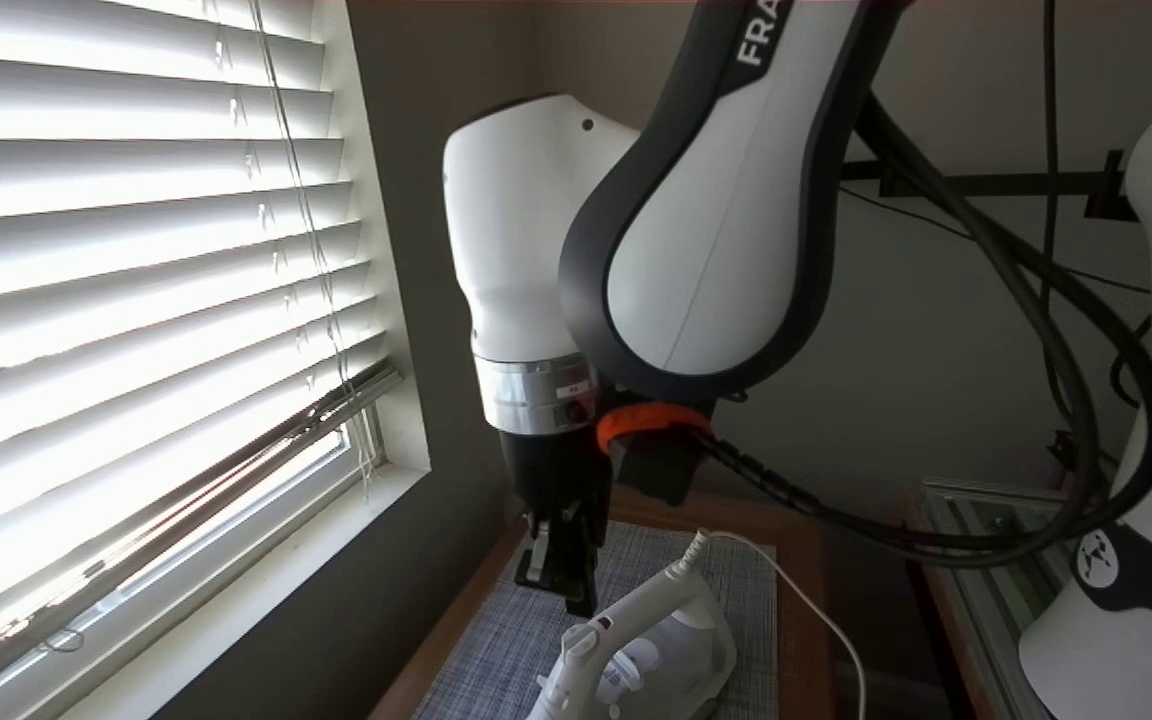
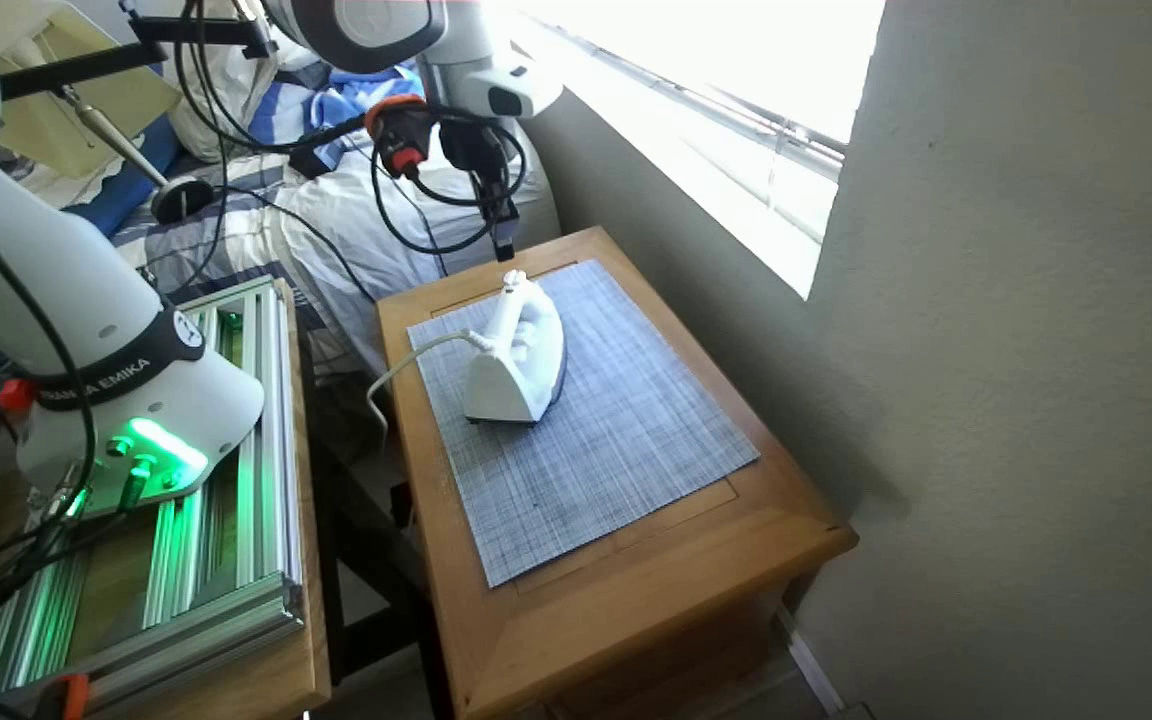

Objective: Turn the iron to the left, then tap it

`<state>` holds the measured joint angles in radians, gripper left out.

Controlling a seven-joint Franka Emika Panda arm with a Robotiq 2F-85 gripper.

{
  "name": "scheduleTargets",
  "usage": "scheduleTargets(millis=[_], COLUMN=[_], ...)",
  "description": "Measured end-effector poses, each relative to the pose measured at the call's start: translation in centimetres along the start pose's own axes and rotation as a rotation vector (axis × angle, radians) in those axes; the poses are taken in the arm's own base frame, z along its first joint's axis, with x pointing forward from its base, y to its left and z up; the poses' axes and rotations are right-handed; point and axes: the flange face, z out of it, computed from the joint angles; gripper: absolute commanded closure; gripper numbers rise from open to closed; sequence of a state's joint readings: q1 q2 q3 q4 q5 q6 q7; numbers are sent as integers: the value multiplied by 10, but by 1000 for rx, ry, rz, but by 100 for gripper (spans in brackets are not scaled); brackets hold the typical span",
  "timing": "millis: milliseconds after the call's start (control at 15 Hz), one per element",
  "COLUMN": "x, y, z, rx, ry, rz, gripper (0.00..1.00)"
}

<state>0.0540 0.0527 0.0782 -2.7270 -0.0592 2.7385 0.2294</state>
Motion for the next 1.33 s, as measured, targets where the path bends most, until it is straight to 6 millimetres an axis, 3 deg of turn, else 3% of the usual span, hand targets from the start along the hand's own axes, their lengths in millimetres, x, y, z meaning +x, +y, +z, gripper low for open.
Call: scheduleTargets(millis=[867,1333], x=[14,15], y=[5,5], z=[28,31], rx=[25,25], ry=[13,11], rz=[48,49], gripper=[100,100])
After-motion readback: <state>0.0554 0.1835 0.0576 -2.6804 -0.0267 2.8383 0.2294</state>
